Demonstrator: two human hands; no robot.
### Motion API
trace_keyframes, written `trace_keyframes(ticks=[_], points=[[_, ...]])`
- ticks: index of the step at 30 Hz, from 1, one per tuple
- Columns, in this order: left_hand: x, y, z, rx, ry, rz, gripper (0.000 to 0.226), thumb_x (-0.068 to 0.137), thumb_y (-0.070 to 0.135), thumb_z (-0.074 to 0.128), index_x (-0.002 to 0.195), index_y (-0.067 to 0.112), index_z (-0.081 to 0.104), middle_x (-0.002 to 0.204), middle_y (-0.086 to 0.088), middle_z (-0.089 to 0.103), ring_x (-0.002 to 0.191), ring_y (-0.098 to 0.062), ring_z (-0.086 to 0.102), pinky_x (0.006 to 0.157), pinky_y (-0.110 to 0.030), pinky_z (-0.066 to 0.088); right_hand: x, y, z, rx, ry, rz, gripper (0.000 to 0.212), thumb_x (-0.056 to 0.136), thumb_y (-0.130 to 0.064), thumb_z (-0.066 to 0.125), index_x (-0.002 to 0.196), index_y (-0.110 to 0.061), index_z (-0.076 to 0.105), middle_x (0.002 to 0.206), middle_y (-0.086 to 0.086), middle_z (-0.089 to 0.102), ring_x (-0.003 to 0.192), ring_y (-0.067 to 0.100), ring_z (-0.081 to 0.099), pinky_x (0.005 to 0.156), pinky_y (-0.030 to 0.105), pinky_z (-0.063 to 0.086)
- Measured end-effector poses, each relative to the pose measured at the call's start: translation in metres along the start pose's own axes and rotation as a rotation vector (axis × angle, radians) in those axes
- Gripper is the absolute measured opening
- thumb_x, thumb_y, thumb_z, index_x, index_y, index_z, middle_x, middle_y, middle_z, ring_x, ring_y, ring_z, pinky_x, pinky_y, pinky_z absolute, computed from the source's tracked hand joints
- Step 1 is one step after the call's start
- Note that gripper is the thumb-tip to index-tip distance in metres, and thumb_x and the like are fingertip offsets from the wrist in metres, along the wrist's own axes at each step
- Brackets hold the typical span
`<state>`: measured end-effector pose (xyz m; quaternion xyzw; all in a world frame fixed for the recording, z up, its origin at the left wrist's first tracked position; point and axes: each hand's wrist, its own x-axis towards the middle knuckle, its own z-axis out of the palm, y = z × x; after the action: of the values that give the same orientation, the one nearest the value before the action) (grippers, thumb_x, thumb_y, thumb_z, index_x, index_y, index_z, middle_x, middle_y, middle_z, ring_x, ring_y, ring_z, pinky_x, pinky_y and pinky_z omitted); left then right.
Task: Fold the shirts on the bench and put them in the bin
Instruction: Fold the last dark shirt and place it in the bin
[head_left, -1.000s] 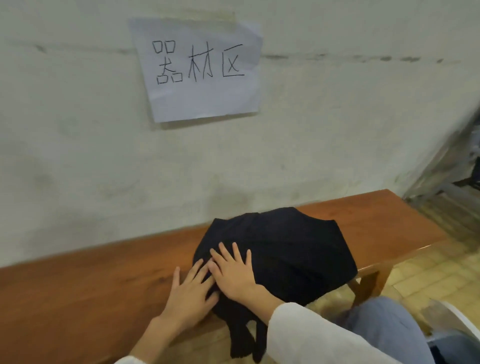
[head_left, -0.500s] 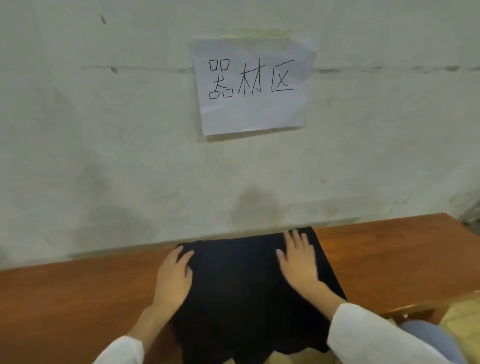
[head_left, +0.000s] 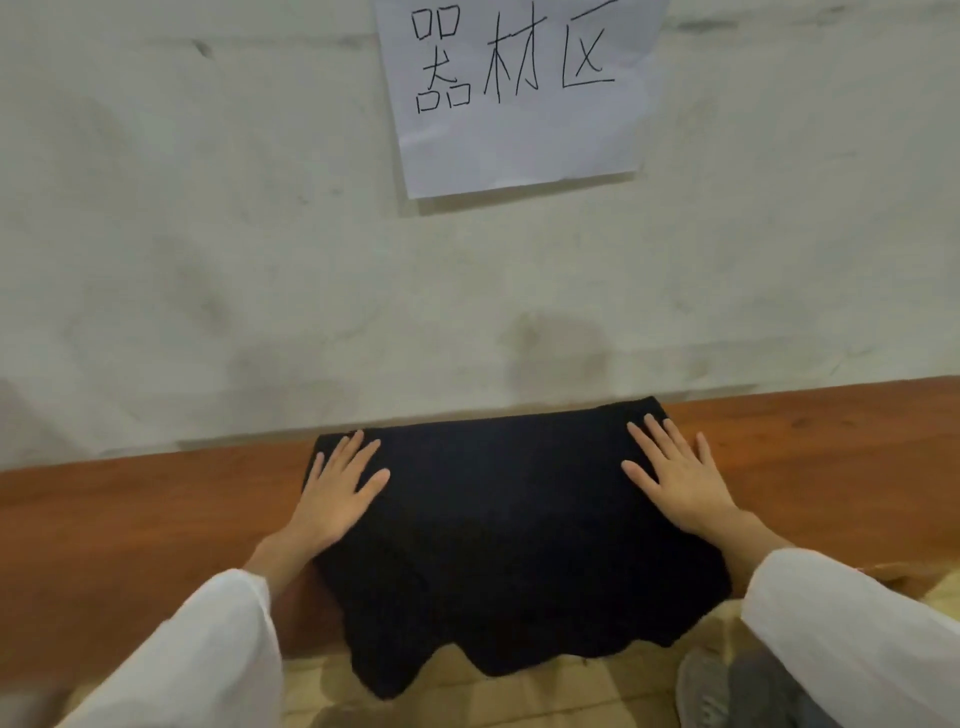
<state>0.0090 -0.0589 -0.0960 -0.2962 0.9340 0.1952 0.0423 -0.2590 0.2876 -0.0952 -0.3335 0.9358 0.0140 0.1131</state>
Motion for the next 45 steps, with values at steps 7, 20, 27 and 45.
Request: trace_keyframes(ticks=[7,20,27,45], points=[[-0.089,0.033,0.019,-0.106,0.38,-0.37,0.051,0.09,0.035,0.059,0.129,0.004,0.048,0.124,-0.018,0.05,0.11,-0.036,0.052,0.087,-0.045,0.046,-0.09,-0.016,0.024,0.219,0.466,0.206,0.043,0.088,-0.04,0.061,0.115,-0.006,0.058,0.101,0.011,0.06,0.088,0.028,0.059,0.07,0.038,0.049],[-0.125,0.061,0.003,-1.141,0.196,-0.437,0.021,0.096,0.023,0.052,0.11,0.009,0.059,0.11,-0.011,0.065,0.097,-0.028,0.061,0.078,-0.039,0.051,-0.146,-0.012,0.016,0.967,0.299,0.285,0.029,0.099,-0.036,0.044,0.098,-0.007,0.051,0.082,0.002,0.056,0.079,0.023,0.056,0.066,0.034,0.043],[-0.18,0.002,0.028,-1.064,-0.352,-0.412,0.063,0.071,0.028,0.08,0.125,0.009,0.054,0.118,-0.01,0.065,0.109,-0.029,0.061,0.098,-0.047,0.046,-0.171,0.025,0.056,1.235,-0.486,0.234,0.054,0.071,-0.035,0.08,0.115,-0.013,0.057,0.112,0.009,0.066,0.102,0.027,0.065,0.086,0.041,0.055],[-0.21,-0.006,0.076,-1.331,-0.459,-0.709,0.072,0.083,0.04,0.065,0.141,0.011,0.036,0.139,-0.013,0.049,0.126,-0.033,0.046,0.109,-0.047,0.033,-0.181,0.039,0.05,1.026,-0.971,0.241,0.049,0.082,-0.017,0.072,0.124,-0.013,0.047,0.122,0.008,0.059,0.112,0.023,0.059,0.082,0.027,0.054]])
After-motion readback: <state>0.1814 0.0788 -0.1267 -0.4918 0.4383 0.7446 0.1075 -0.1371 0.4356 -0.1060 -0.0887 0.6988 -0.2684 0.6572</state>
